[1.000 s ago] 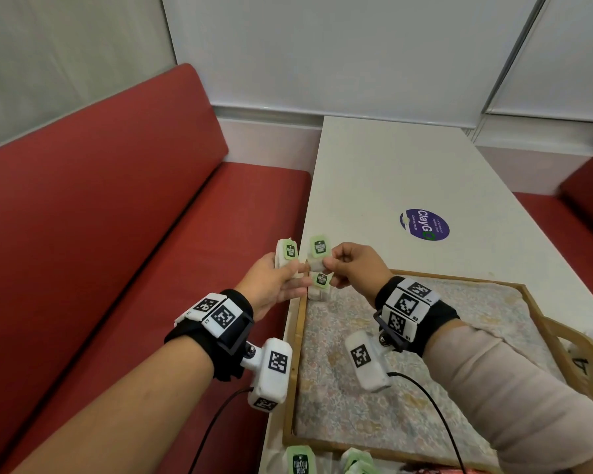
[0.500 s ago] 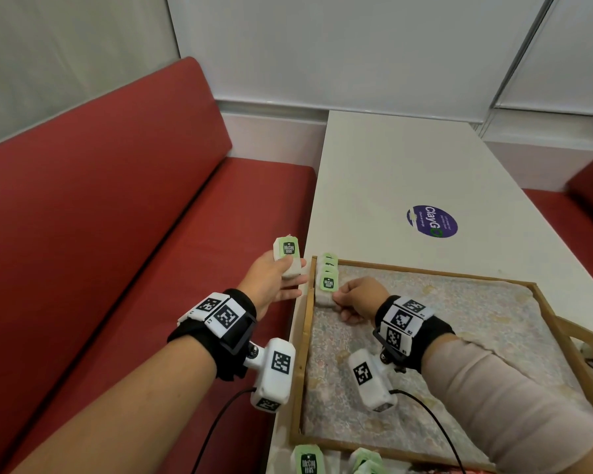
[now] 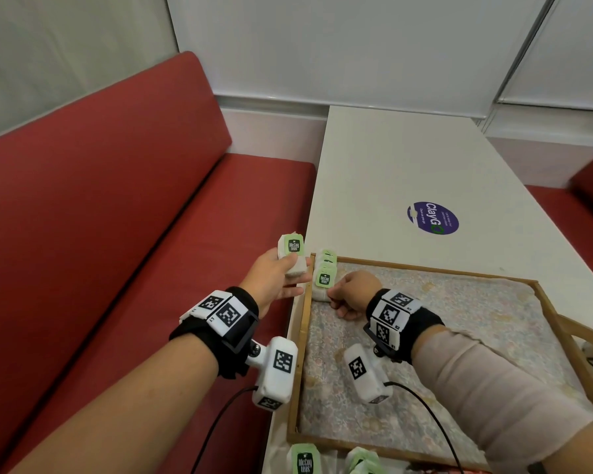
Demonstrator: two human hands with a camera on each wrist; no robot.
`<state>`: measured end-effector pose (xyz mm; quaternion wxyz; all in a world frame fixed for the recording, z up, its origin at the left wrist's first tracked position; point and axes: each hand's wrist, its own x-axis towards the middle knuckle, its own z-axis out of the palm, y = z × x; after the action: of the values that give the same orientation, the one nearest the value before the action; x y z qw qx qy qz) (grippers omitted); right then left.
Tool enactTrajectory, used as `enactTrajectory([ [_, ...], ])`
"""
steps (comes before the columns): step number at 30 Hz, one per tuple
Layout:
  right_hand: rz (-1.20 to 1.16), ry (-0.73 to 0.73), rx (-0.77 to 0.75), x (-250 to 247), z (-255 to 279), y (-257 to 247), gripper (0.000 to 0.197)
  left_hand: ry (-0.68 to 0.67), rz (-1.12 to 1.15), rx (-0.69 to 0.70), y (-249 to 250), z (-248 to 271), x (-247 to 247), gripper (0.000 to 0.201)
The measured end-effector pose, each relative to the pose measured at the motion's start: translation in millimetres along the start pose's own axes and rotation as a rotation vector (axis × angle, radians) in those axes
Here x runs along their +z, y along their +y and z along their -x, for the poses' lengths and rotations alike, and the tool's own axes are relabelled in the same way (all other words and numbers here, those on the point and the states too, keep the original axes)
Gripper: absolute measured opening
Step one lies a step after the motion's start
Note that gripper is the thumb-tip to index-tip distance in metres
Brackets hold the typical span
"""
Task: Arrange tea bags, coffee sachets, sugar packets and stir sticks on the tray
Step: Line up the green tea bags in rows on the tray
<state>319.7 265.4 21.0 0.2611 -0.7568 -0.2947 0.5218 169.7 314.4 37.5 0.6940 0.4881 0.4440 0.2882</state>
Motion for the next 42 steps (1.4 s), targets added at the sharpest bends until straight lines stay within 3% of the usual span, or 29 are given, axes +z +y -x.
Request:
enactTrajectory([
  [5,0.311,0.228,-0.22,2.3,-3.0,2.4,0.023,0.001,0.007,-0.006,2.0,3.6,0.9,0.015],
  [8,0.339,0.214,-0.329,5.5,-3.5,3.9,0.028,0.0,-0.005,0.0,4.1,5.8,1.2,0.016],
  [13,0.488,0.22,-0.261,3.3,-7.9,6.4,0.022,-0.032,0.049,-0.026,5.4,7.6,1.0,0.016],
  [18,0.459,0.289,-0.222,-4.7,-14.1,11.3,0.024,-0.047,0.097,-0.04,4.2,9.5,1.9,0.021],
  [22,0.428,0.367,-0.278,-6.3,-19.1,10.6,0.034,-0.037,0.102,-0.035,2.4,9.6,3.1,0.023],
  [28,0.502,0.36,-0.244,-3.0,-21.5,12.3,0.029,-0.038,0.127,-0.036,1.1,7.2,1.4,0.026],
  [31,0.414,0.332,-0.311,-4.6,-22.8,10.4,0.031,-0.08,0.055,-0.022,0.5,6.3,0.1,0.028],
  [36,0.11,0.23,-0.6,-4.0,-5.6,-3.1,0.027,-0.077,-0.023,0.02,-2.6,7.1,-0.1,0.032],
  [42,-0.046,0.08,-0.614,0.4,5.3,-6.6,0.012,-0.032,-0.035,0.061,-3.4,11.5,2.0,0.03],
])
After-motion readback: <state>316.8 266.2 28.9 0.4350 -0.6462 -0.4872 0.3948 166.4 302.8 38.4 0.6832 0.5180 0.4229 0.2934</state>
